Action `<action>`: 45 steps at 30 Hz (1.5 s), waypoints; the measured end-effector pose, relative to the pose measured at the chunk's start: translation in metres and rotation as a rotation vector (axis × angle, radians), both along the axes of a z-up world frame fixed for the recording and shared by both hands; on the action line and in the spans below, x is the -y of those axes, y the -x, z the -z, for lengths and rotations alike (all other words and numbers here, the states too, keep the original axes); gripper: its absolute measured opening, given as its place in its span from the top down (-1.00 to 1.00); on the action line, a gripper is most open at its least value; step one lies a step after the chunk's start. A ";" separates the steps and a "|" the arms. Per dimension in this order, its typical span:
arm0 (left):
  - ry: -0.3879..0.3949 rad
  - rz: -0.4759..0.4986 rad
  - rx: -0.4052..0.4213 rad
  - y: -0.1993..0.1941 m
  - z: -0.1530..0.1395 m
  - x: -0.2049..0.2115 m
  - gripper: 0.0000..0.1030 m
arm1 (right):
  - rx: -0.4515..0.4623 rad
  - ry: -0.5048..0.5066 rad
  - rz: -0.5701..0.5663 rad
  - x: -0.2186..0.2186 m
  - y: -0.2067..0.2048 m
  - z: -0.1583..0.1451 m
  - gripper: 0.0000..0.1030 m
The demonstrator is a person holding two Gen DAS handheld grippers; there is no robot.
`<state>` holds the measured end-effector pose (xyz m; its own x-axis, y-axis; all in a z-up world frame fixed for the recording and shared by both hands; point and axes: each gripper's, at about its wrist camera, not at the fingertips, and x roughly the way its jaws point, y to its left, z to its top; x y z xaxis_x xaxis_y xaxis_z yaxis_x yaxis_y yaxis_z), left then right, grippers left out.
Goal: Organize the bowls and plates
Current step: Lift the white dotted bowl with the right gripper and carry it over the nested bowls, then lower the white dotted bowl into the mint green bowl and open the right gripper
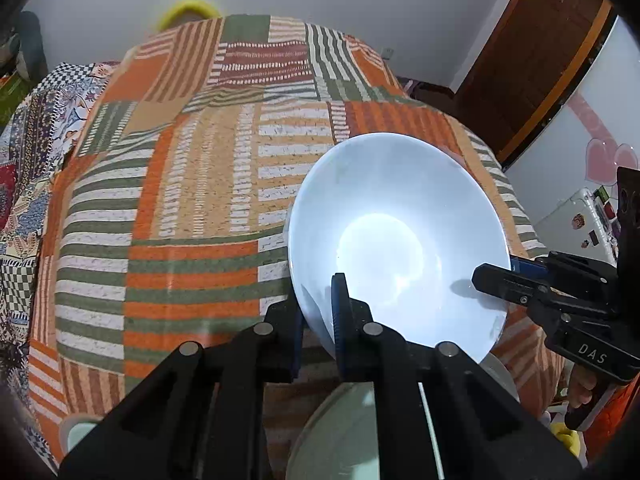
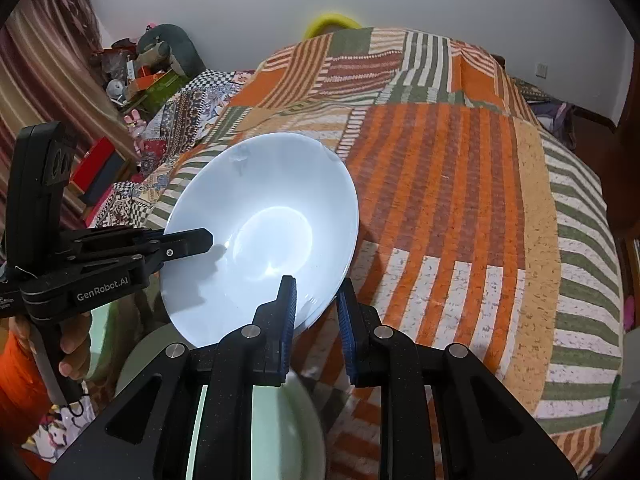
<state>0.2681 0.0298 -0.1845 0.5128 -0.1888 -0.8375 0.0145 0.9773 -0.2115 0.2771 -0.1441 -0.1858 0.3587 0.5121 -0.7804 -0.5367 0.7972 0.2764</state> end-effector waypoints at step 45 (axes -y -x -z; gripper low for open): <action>-0.038 -0.176 0.103 0.209 -0.051 -0.117 0.77 | 0.062 -0.053 -0.191 -0.113 0.144 -0.041 0.64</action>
<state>0.0593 0.1463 -0.1340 0.6183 -0.0579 -0.7838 -0.1373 0.9740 -0.1802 0.1336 -0.0310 -0.1452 0.2978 0.6152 -0.7300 -0.6937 0.6648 0.2772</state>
